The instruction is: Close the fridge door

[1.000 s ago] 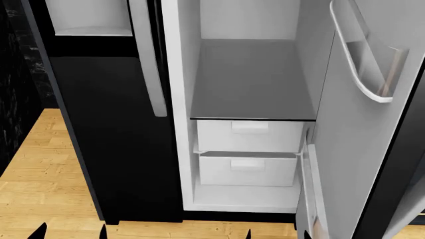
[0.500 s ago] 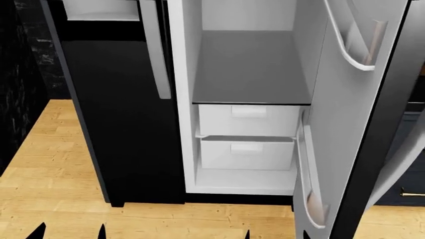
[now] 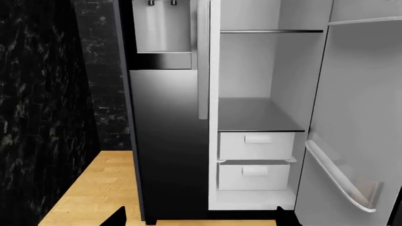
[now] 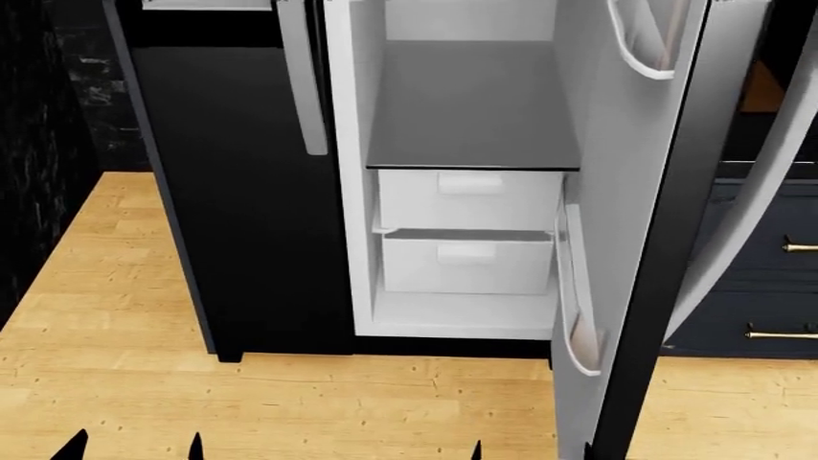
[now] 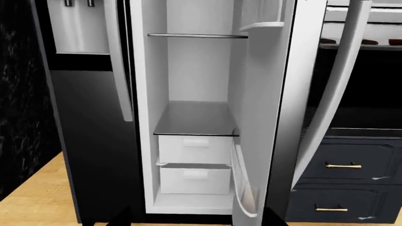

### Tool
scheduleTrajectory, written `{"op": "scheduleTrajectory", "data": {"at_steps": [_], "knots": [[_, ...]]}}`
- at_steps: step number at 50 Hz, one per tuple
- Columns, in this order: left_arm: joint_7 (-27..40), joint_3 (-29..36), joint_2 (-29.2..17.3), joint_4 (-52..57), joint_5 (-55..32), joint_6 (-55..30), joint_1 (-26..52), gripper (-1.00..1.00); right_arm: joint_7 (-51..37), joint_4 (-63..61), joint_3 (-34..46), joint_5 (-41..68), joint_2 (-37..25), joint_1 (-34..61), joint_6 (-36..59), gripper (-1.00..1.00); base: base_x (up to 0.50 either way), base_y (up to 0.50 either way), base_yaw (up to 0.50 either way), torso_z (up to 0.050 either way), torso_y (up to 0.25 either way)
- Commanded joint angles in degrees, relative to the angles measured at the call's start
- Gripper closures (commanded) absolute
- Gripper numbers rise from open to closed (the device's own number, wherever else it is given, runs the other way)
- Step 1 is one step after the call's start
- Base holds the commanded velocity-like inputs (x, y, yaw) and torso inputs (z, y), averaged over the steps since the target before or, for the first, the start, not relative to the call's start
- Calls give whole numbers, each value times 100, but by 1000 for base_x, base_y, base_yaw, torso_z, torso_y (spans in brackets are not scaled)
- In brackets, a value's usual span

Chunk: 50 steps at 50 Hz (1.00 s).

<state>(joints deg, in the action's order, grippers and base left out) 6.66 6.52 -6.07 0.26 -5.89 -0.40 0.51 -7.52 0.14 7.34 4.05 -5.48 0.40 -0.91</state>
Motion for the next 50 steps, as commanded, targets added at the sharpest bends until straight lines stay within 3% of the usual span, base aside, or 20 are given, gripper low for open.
{"op": "scheduleTrajectory", "data": {"at_steps": [1,50], "knots": [[67,84,-51,-13,-68,22,17,-100,-51,-12,9,207,-58,7,-51,-100,0,-500,0,0,0],[266,306,-254,-41,-271,49,82,-100,-281,18,254,456,-246,69,-131,-100,0,-500,0,0,0]]}}
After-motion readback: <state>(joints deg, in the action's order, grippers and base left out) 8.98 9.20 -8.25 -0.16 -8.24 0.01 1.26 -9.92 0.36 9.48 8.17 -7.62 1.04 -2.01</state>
